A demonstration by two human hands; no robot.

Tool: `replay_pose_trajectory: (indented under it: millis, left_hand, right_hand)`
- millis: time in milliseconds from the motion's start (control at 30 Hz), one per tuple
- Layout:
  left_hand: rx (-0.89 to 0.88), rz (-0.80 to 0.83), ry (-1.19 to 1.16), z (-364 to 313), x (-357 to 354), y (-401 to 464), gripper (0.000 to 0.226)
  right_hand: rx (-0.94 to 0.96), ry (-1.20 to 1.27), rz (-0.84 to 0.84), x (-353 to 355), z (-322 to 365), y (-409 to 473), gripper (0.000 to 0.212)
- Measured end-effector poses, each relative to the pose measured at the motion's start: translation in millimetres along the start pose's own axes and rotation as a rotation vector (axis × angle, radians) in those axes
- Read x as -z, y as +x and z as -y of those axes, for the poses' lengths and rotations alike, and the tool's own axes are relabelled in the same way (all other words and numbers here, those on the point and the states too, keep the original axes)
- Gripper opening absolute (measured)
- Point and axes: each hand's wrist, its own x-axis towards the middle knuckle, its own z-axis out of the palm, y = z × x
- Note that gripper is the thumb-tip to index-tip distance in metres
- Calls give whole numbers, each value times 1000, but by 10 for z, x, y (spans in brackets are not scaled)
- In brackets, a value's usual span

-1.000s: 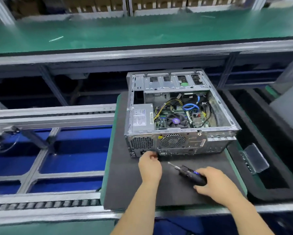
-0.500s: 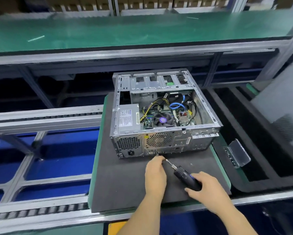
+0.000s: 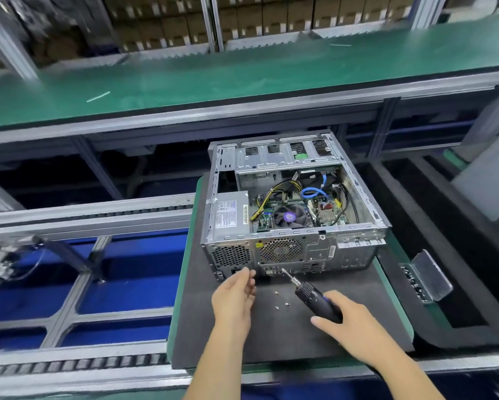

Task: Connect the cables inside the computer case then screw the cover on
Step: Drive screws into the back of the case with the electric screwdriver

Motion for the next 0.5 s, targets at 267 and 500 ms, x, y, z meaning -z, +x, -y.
replay_pose_trajectory:
  millis: [267, 500]
  left_hand:
    - [239, 143, -245, 51, -22, -51, 19]
    - [313, 188, -297, 116, -52, -87, 22]
  right_hand:
    - [67, -87, 26, -70, 202, 60, 38]
    - [47, -166, -11, -149, 268, 109, 40]
